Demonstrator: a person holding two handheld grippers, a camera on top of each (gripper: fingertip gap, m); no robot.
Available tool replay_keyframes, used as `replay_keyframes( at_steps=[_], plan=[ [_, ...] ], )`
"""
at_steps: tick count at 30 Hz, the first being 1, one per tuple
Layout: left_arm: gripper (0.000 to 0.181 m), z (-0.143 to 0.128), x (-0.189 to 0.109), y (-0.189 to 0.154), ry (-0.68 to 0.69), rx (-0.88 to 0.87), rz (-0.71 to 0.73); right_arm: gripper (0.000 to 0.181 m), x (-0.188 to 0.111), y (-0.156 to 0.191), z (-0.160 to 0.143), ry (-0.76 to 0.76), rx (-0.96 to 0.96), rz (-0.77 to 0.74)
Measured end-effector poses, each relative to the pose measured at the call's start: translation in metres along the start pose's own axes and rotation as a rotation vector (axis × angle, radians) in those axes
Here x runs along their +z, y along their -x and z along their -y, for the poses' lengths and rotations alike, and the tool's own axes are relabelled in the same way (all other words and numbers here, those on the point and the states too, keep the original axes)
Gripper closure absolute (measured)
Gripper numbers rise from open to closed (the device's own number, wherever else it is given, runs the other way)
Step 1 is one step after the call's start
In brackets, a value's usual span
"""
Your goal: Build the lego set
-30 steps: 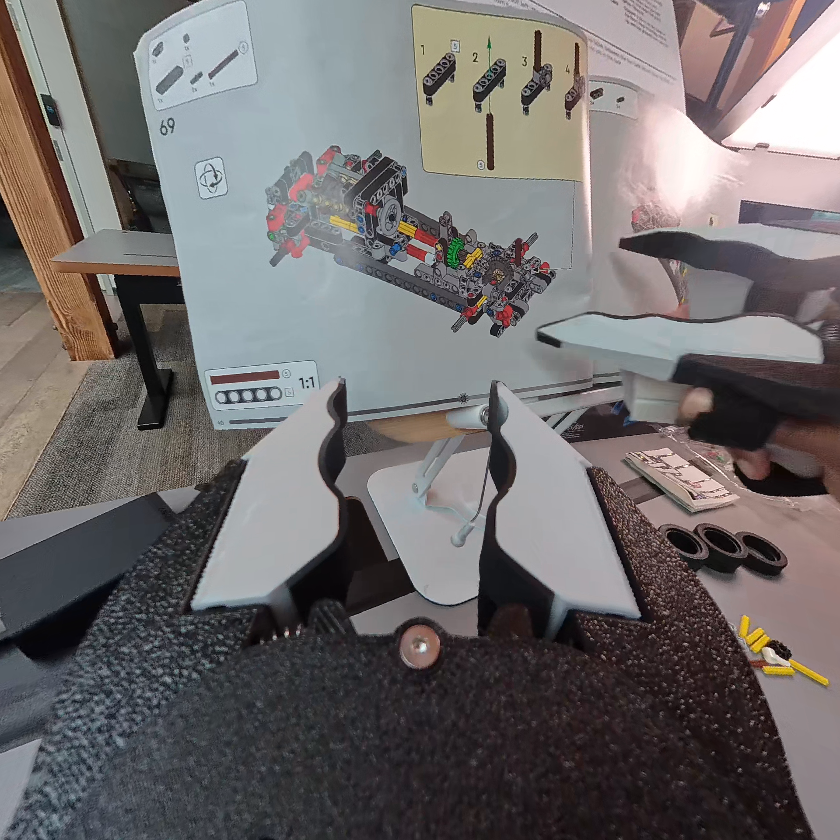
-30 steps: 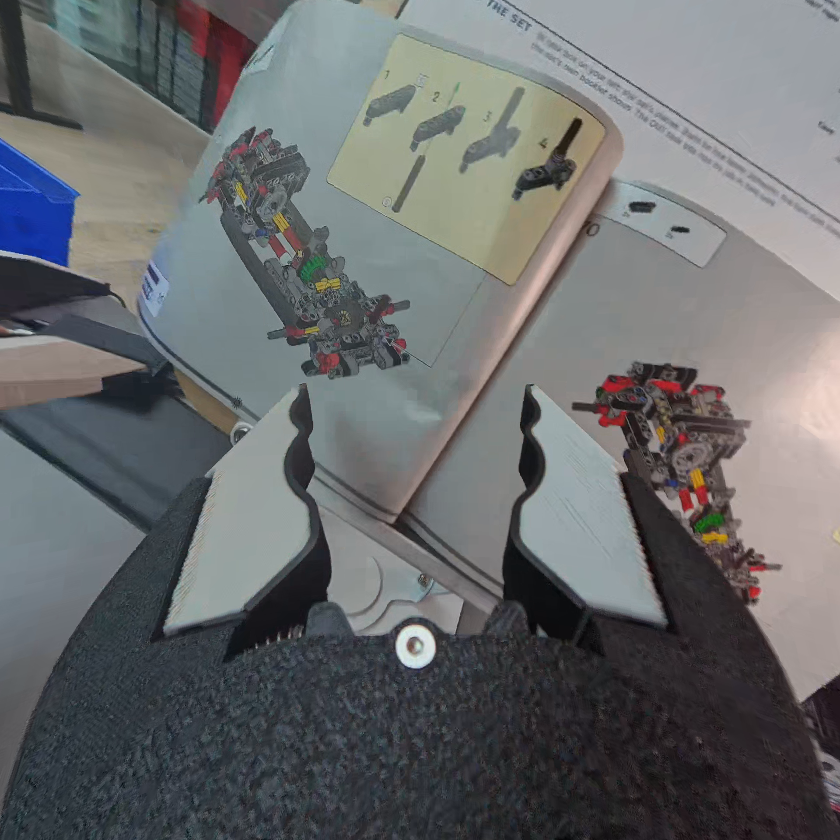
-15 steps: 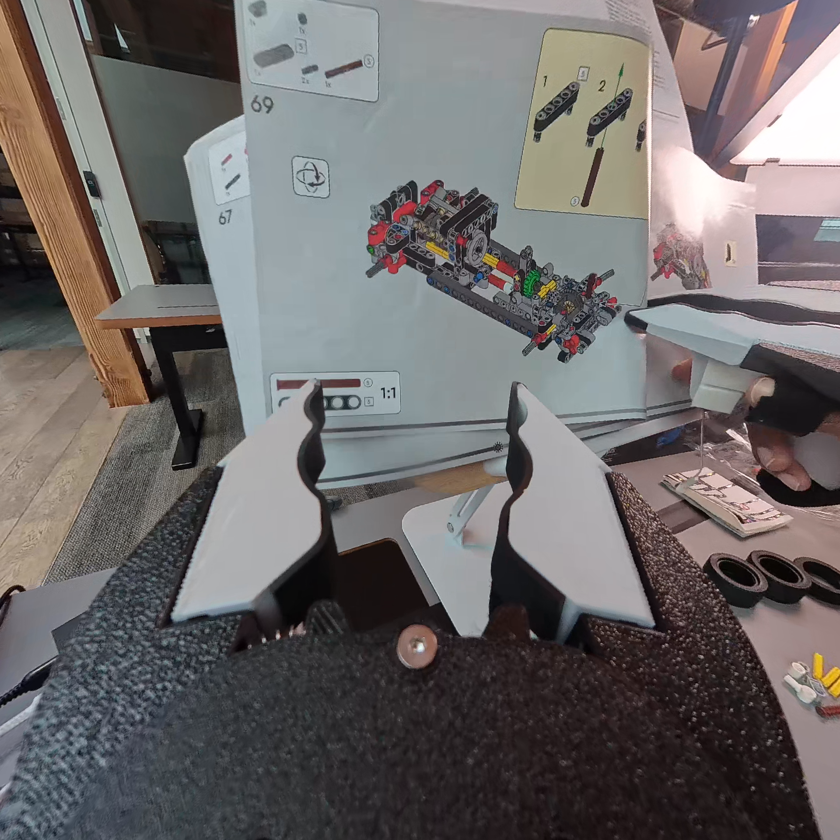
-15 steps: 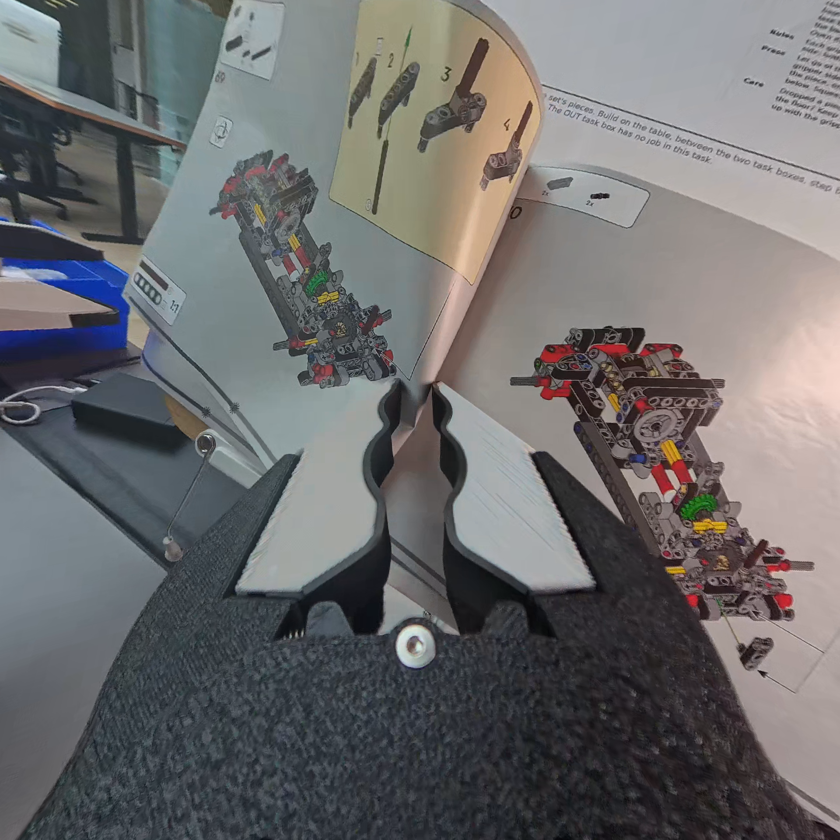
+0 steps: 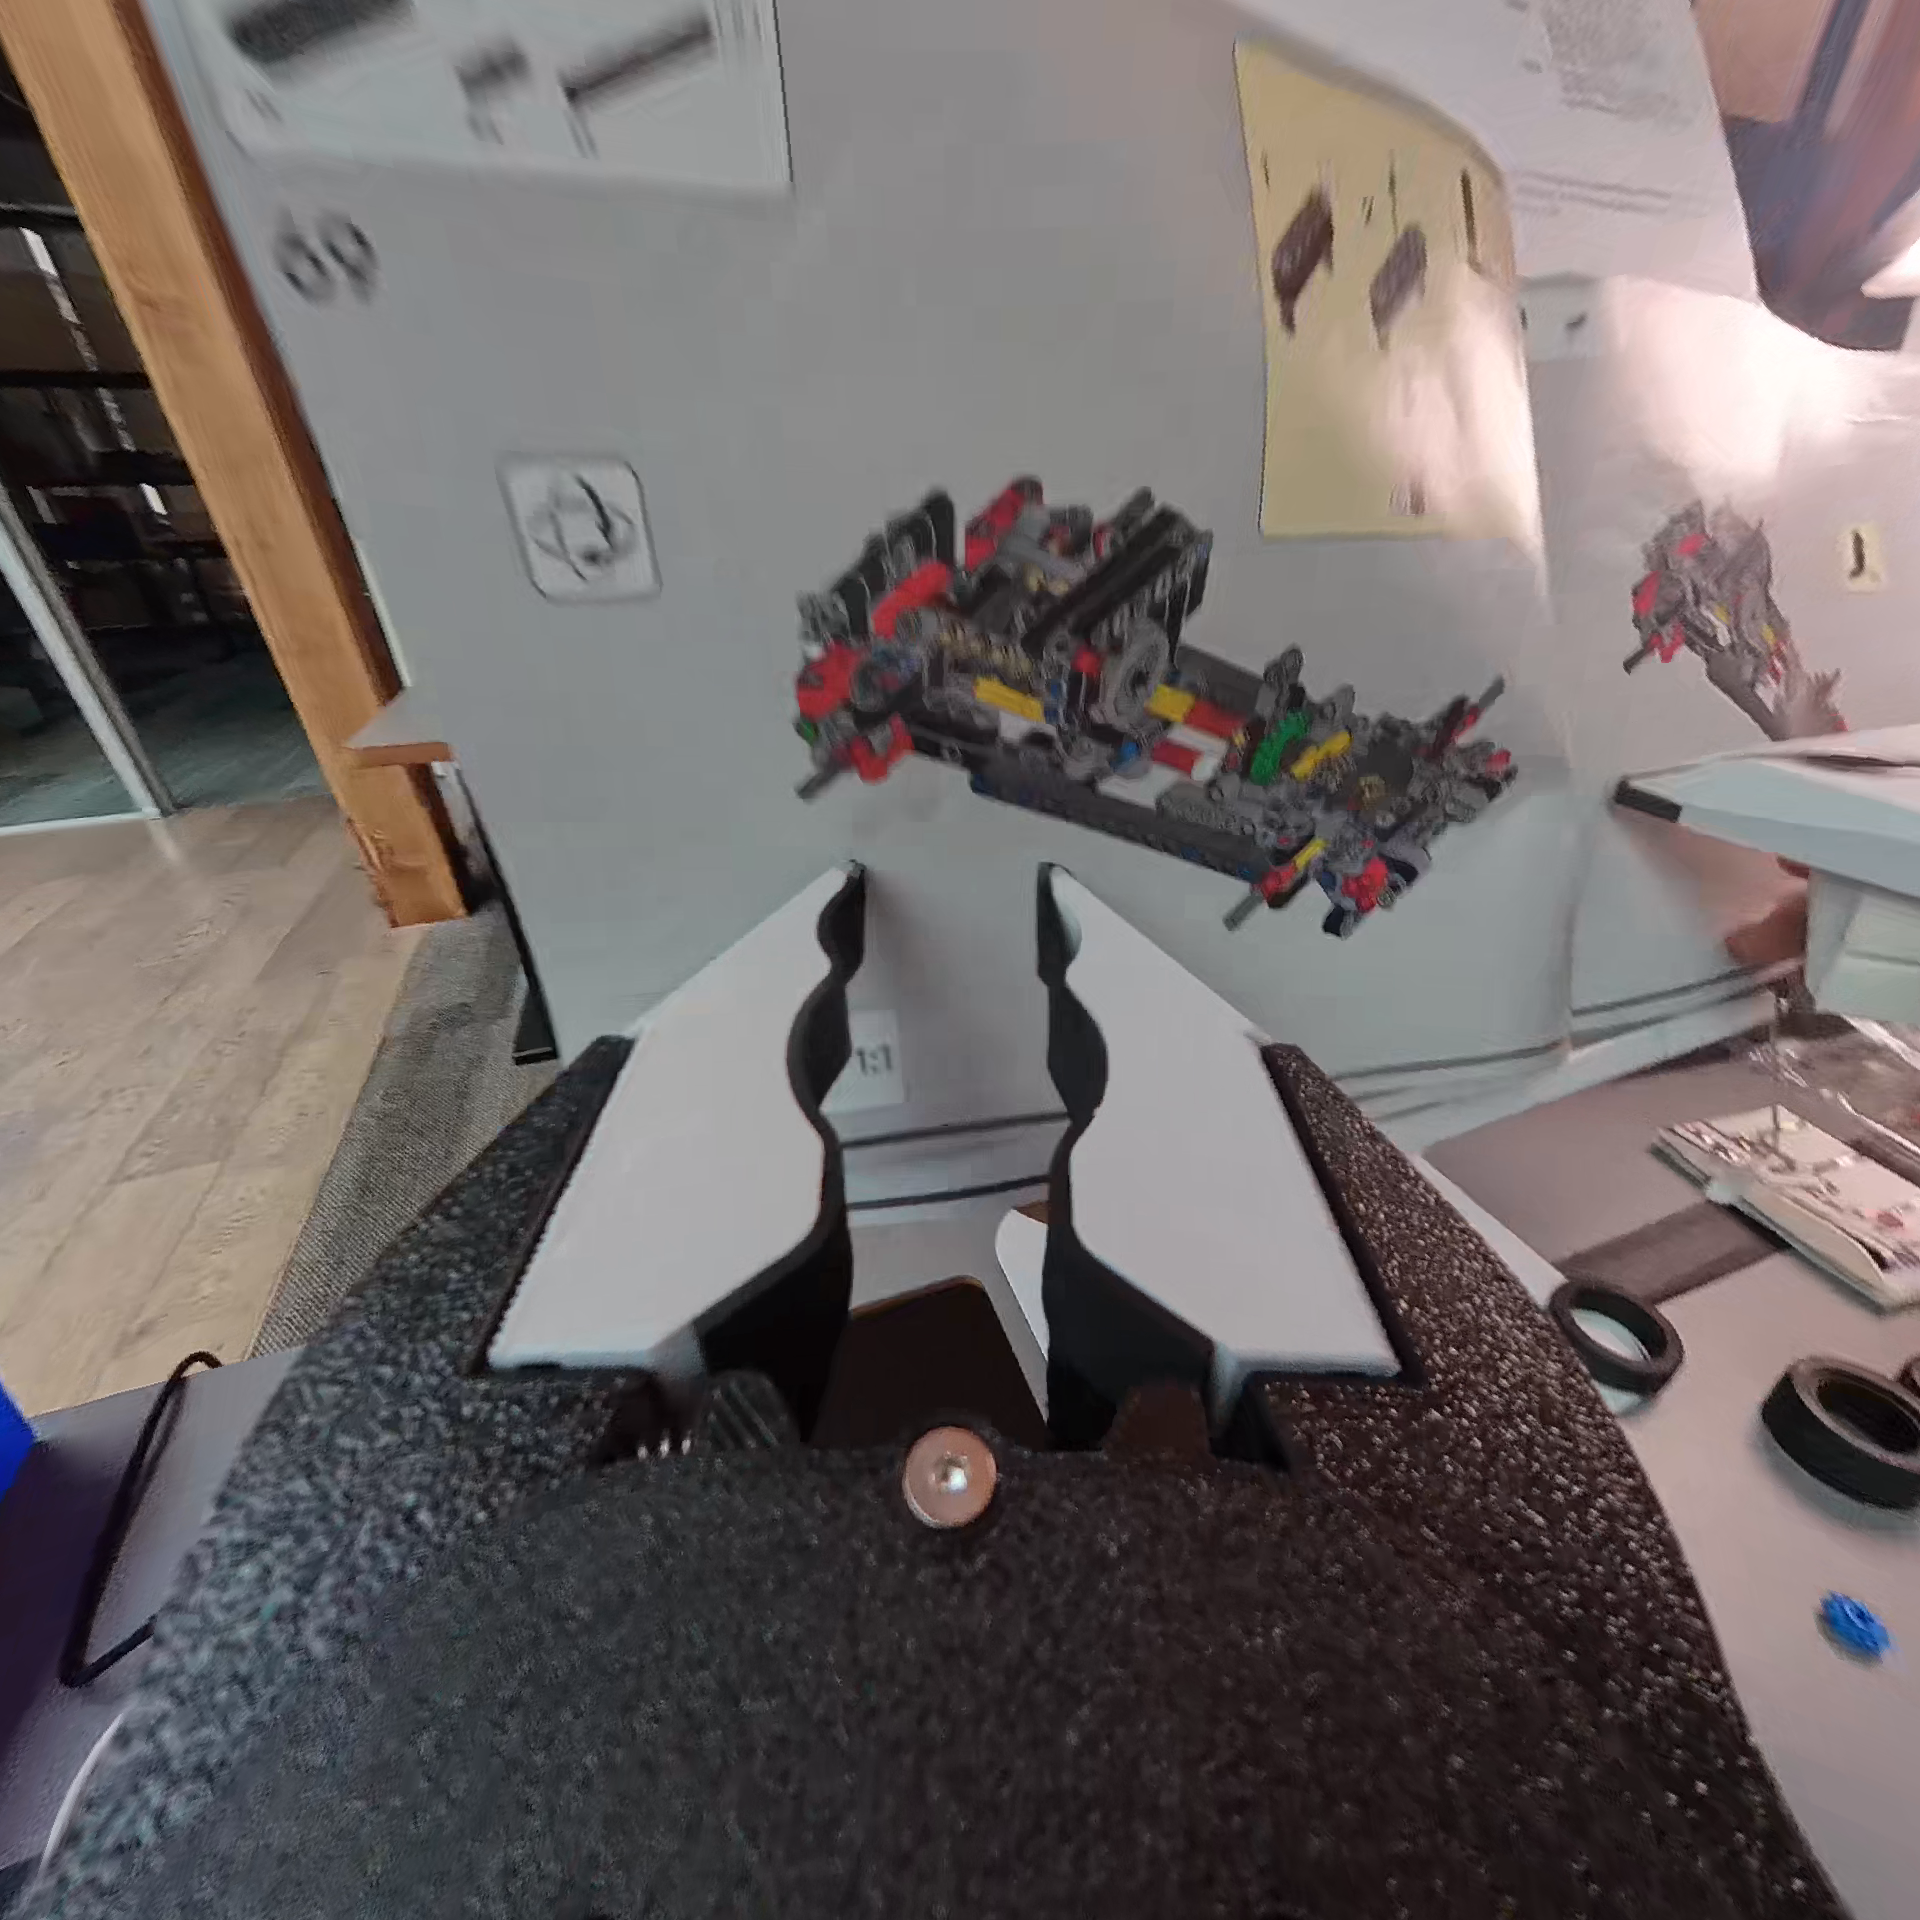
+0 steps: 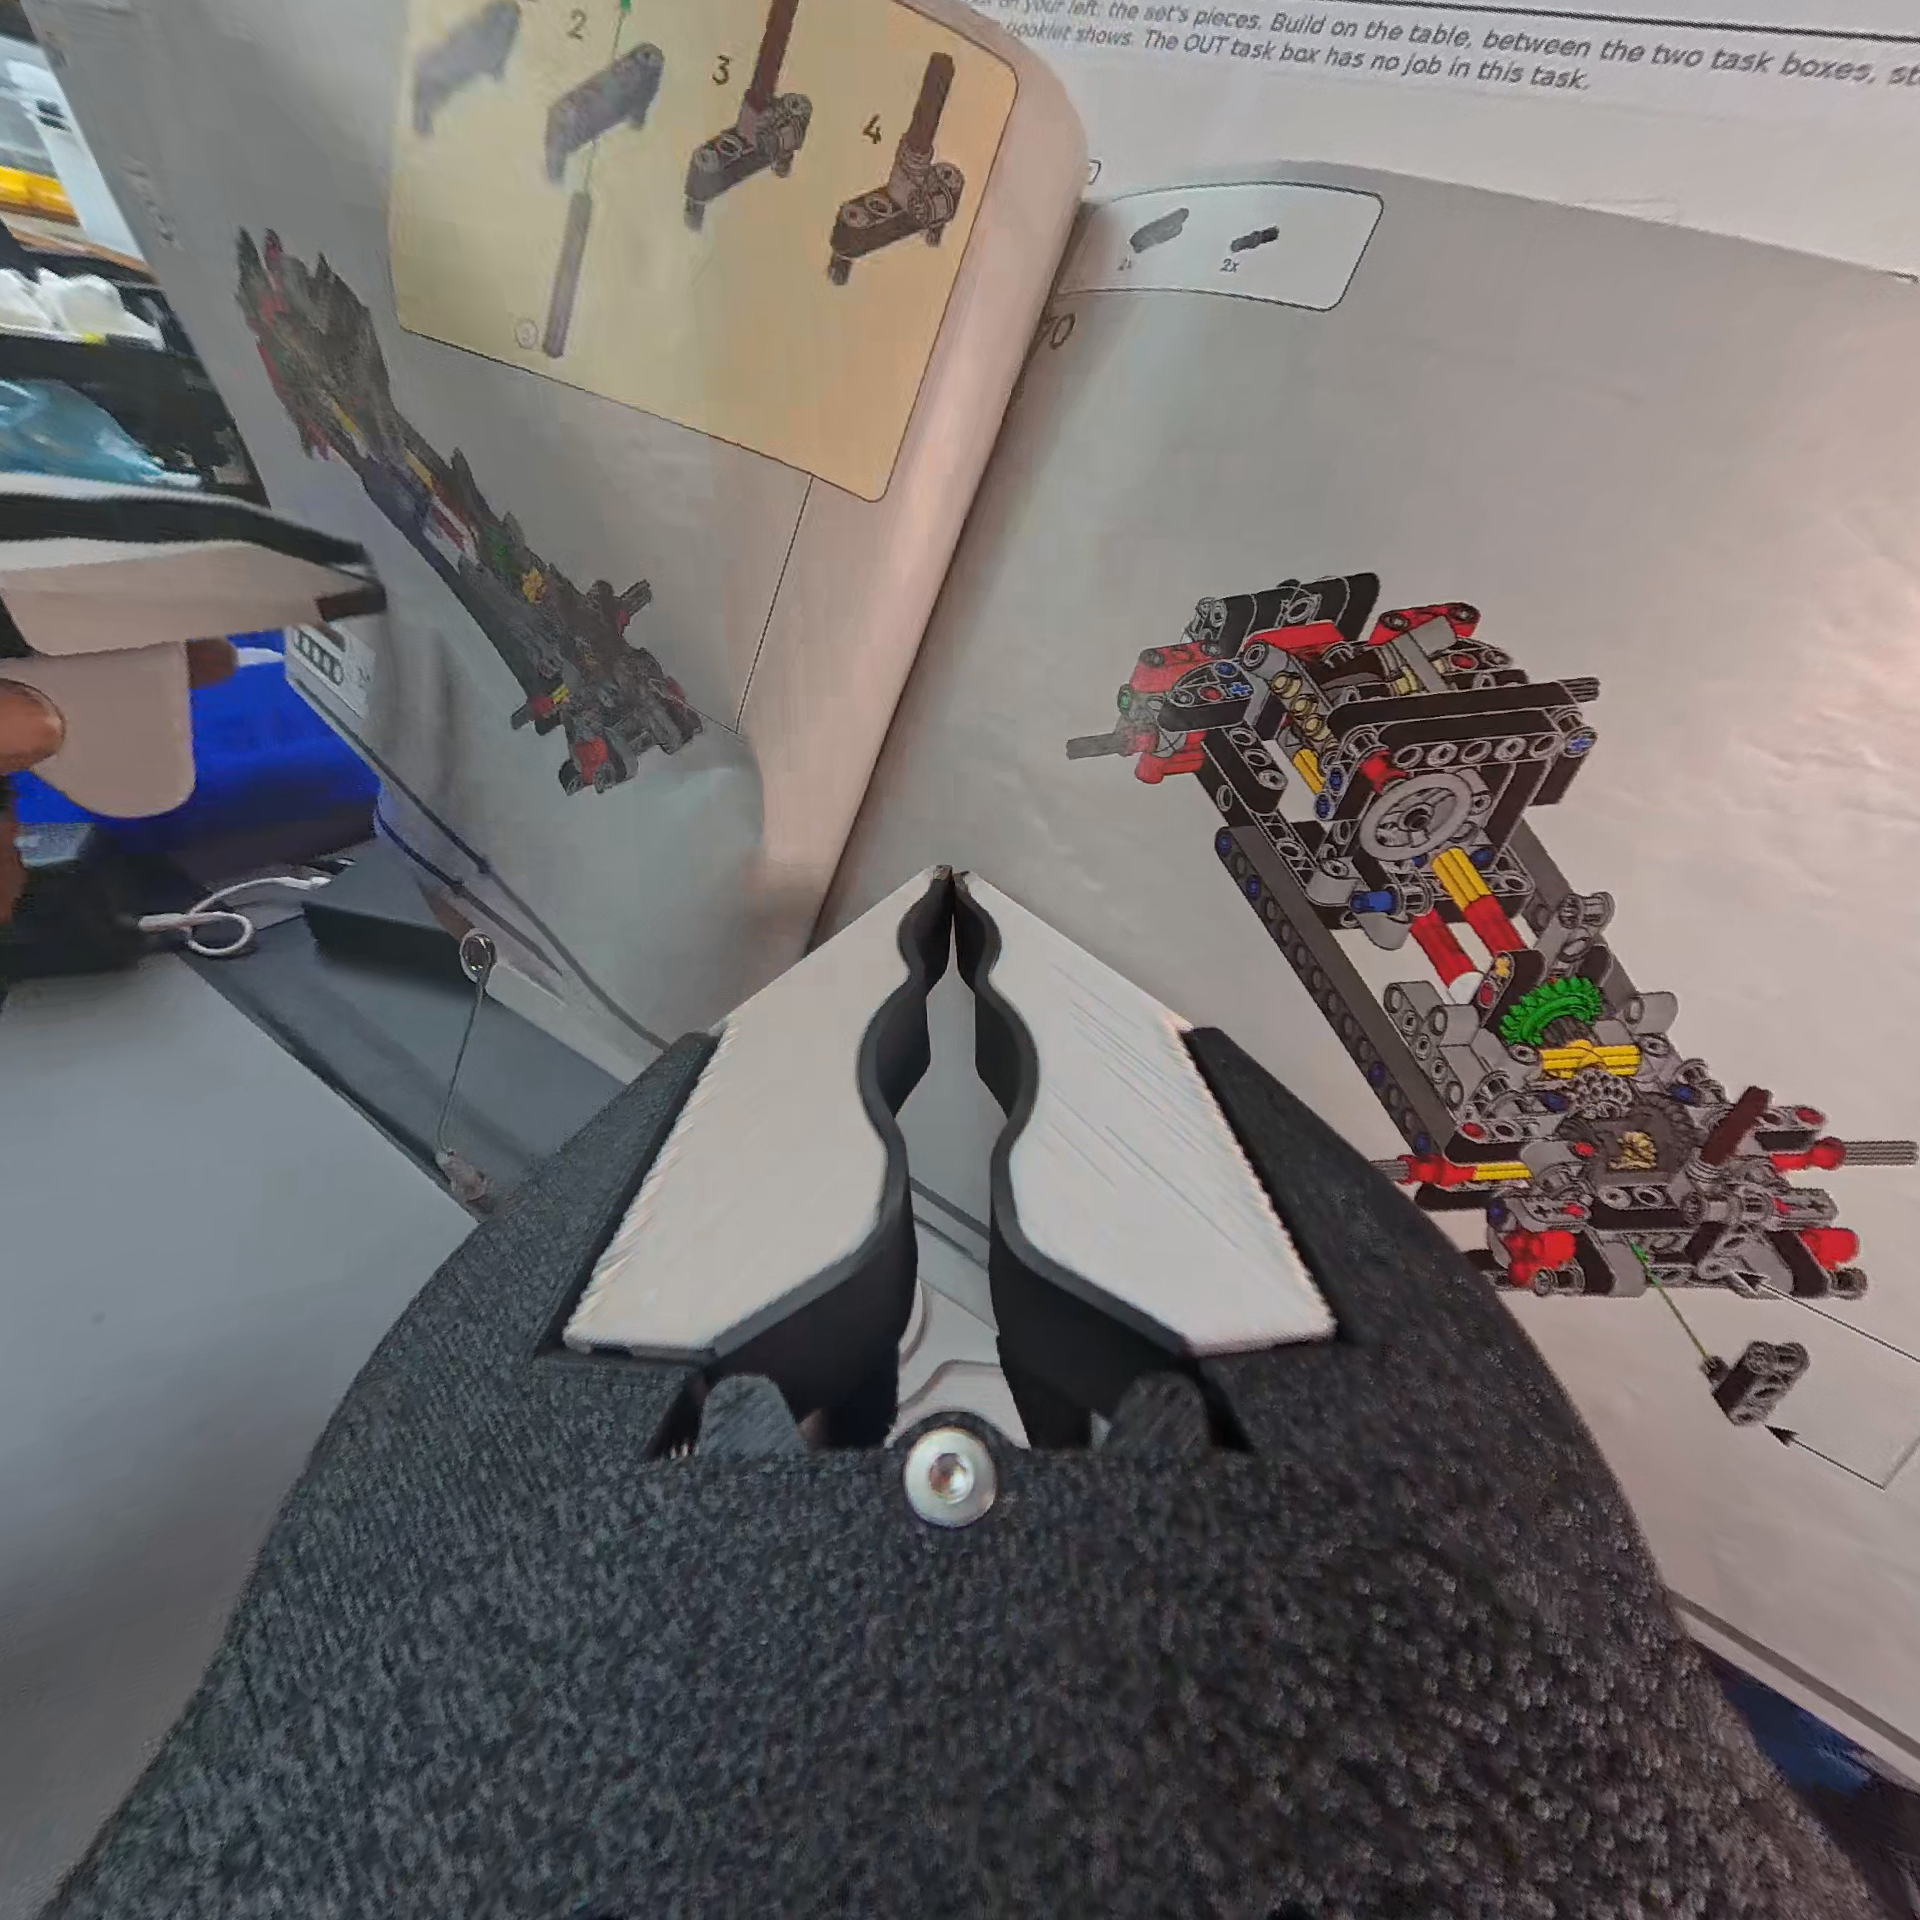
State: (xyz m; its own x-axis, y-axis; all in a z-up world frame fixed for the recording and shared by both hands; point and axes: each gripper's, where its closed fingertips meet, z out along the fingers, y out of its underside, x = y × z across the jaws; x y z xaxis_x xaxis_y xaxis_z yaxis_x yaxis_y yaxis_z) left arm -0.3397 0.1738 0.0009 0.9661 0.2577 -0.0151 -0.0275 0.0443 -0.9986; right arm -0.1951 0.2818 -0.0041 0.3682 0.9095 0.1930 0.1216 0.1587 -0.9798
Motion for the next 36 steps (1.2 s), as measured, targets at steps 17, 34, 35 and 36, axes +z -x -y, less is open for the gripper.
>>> replay_keyframes(
  at_steps=[17,34,35,36],
  plan=[
    [0.135,0.011,0.017,0.03,0.039,0.005,0.042,0.172,-0.013,0.018,0.004,-0.021,-0.039,0.027],
    [0.144,0.084,-0.08,-0.144,0.108,-0.563,-0.756,0.08,-0.052,0.131,0.012,-0.164,-0.457,-0.013],
    [0.144,0.092,-0.084,-0.156,0.104,-0.637,-0.824,0.084,-0.055,0.13,0.017,-0.188,-0.482,-0.066],
    [0.144,0.1,-0.089,-0.167,0.096,-0.698,-0.893,0.089,-0.057,0.126,0.021,-0.203,-0.497,-0.112]
  ],
)
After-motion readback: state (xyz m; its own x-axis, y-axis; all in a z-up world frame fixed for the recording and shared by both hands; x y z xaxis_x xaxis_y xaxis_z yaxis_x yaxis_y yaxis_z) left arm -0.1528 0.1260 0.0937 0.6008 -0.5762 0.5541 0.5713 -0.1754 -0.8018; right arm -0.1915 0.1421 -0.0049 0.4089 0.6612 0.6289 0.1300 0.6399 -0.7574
